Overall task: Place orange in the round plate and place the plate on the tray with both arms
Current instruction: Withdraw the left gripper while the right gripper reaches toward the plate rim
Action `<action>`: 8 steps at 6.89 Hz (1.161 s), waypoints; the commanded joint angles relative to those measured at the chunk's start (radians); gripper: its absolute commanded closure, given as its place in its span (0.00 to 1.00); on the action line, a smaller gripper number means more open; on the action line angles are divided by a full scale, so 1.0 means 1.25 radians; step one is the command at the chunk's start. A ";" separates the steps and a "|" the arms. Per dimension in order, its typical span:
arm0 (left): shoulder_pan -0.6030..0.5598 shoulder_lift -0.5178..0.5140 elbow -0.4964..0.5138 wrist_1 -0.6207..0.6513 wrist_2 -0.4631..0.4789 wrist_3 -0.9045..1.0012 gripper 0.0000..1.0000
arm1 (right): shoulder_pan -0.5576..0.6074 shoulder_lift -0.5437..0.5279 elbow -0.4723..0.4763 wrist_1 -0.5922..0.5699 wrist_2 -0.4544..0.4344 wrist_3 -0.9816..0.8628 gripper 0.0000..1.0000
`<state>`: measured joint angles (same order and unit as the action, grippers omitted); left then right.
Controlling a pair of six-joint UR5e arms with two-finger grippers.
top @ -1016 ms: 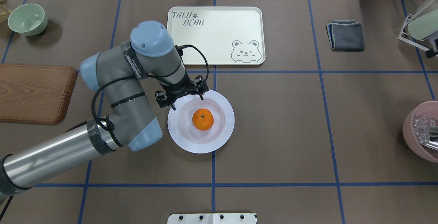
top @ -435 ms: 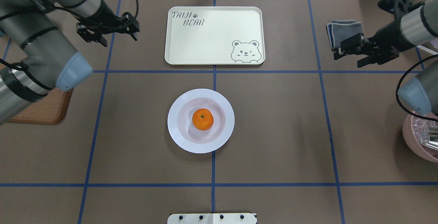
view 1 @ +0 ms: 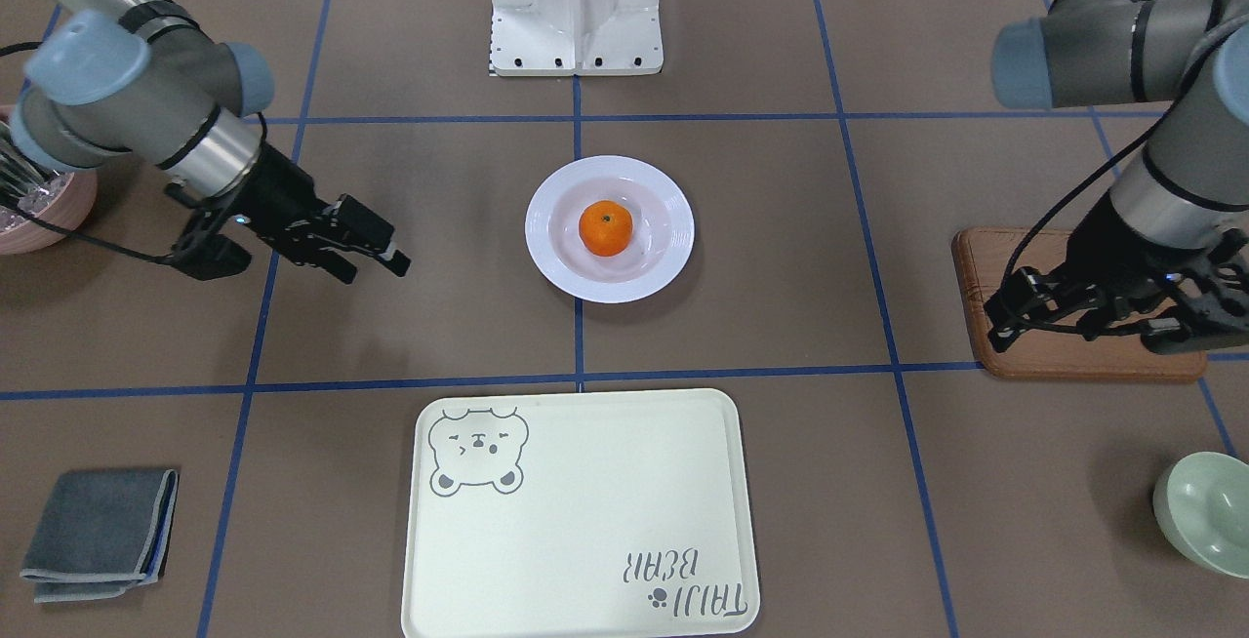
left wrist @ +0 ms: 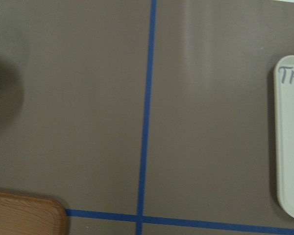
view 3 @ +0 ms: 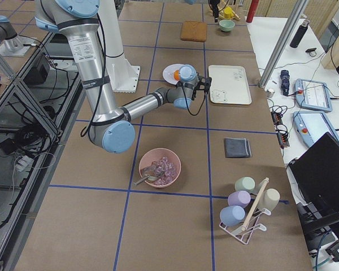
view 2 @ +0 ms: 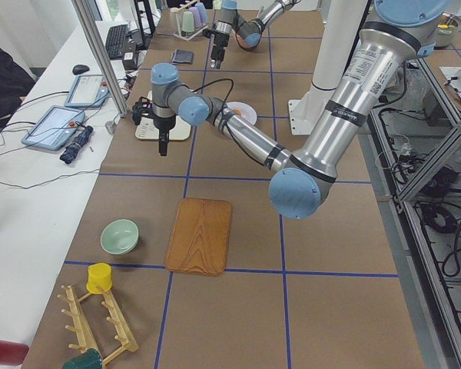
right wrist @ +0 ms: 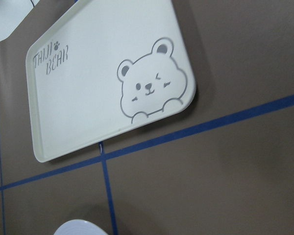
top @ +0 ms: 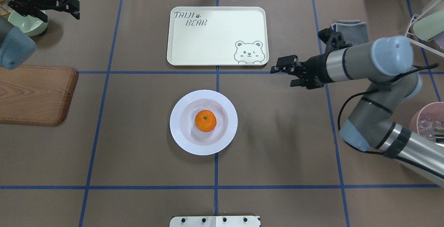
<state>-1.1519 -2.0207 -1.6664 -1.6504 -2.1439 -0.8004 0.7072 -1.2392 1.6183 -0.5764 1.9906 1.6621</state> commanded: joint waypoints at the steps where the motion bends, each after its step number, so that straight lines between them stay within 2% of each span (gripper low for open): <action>1: -0.018 0.032 0.007 -0.033 0.001 0.008 0.01 | -0.148 0.023 -0.013 0.096 -0.162 0.103 0.00; 2: -0.020 0.033 0.007 -0.033 0.001 0.008 0.01 | -0.192 0.026 -0.021 0.115 -0.224 0.111 0.00; 4: -0.020 0.043 0.005 -0.034 0.003 0.010 0.01 | -0.249 0.040 -0.034 0.116 -0.294 0.112 0.00; 6: -0.020 0.043 0.008 -0.033 0.004 0.011 0.01 | -0.263 0.062 -0.075 0.118 -0.312 0.111 0.00; 8: -0.020 0.043 0.009 -0.033 0.003 0.011 0.01 | -0.263 0.062 -0.082 0.118 -0.313 0.111 0.00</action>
<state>-1.1765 -1.9665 -1.6558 -1.6922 -2.1396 -0.7870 0.3811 -1.1640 1.5249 -0.4296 1.6023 1.8009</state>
